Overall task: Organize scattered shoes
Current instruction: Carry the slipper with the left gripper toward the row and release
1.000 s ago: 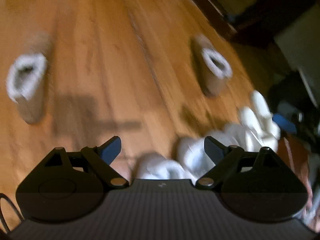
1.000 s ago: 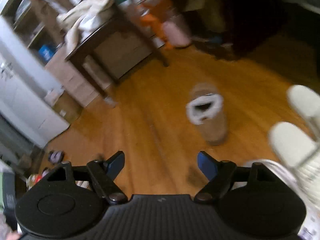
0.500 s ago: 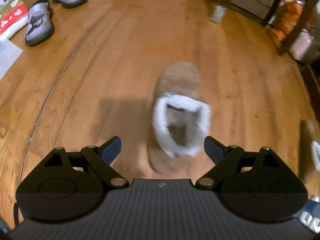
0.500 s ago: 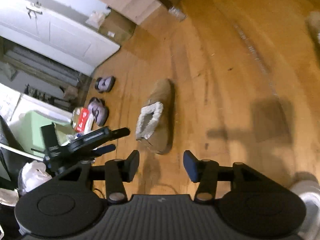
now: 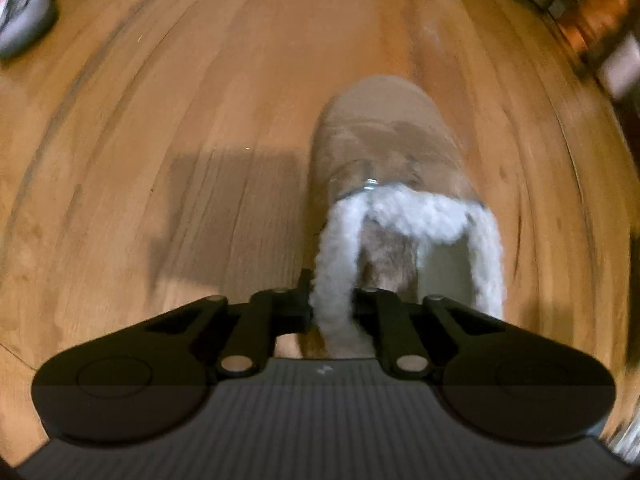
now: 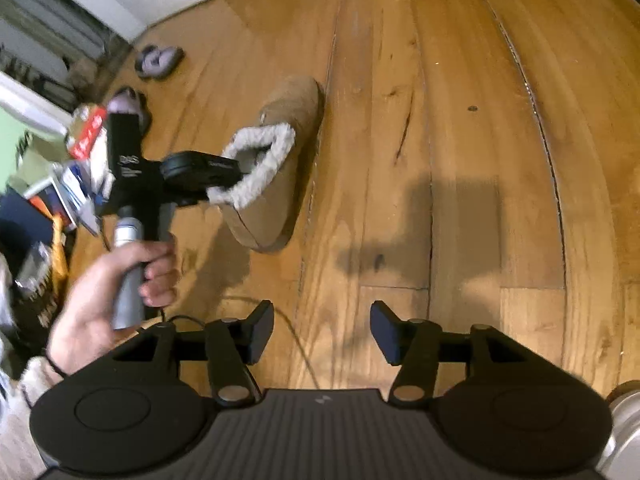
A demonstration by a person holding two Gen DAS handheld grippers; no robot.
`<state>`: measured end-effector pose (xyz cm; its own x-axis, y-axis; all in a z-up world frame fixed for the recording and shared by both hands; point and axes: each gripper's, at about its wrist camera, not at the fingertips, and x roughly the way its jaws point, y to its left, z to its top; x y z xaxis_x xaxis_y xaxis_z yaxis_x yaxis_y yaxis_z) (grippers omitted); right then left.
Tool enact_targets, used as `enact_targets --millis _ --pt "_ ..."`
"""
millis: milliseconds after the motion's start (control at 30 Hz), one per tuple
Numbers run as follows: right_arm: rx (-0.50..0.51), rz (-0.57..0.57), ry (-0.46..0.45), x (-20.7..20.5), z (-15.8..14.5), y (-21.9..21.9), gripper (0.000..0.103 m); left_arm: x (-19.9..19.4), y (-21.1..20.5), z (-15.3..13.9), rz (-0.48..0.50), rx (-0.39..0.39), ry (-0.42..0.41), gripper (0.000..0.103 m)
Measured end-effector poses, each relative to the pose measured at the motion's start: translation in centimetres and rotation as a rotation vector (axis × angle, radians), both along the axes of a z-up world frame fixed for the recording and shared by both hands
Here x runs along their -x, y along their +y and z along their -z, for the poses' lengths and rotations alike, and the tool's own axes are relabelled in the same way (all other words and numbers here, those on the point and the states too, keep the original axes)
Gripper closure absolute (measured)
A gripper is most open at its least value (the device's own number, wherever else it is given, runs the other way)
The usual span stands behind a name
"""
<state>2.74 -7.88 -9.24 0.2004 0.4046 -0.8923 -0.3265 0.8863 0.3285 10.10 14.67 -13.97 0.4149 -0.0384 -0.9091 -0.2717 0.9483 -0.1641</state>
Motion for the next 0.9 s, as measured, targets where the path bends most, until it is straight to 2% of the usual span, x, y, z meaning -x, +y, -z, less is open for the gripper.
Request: enact_targets --millis 100,233,400,567,700,733,800,867,900 --pt "0.001 -0.004 -0.017 1.1 -0.5 -0.2 0.044 3.1 0.5 -0.8 0.031 0.019 0.002 0.094" --pt "-0.048 -0.017 0.038 3.2 -1.0 -0.6 0.043 8.1 0.5 -1.8 0.067 0.017 0.014 0.094" --pt "-0.012 -0.092 0.07 6.3 -1.8 -0.3 0.042 14.2 0.1 -2.9 0.119 0.098 0.011 0.094" --pt "0.009 -0.185 0.093 9.6 -1.7 0.0 0.041 19.7 -0.9 -1.3 0.159 0.163 0.051 0.094" --pt "0.054 -0.29 0.056 12.3 -1.6 0.7 0.041 22.0 -2.0 -0.1 0.197 0.132 0.083 0.093" --pt "0.061 -0.327 0.028 13.0 -1.6 1.1 0.045 22.1 -2.1 -0.2 0.197 0.13 0.088 0.091" --pt "0.074 -0.386 -0.018 14.1 -1.6 1.9 0.049 23.0 -1.6 -1.0 0.187 0.16 0.093 0.081" --pt "0.101 -0.477 -0.05 15.1 -1.5 3.7 0.06 23.9 -1.1 -2.0 0.183 0.202 0.085 0.039" --pt "0.107 -0.499 -0.063 15.3 -1.5 4.2 0.06 24.5 -0.9 -2.3 0.181 0.219 0.075 0.03"
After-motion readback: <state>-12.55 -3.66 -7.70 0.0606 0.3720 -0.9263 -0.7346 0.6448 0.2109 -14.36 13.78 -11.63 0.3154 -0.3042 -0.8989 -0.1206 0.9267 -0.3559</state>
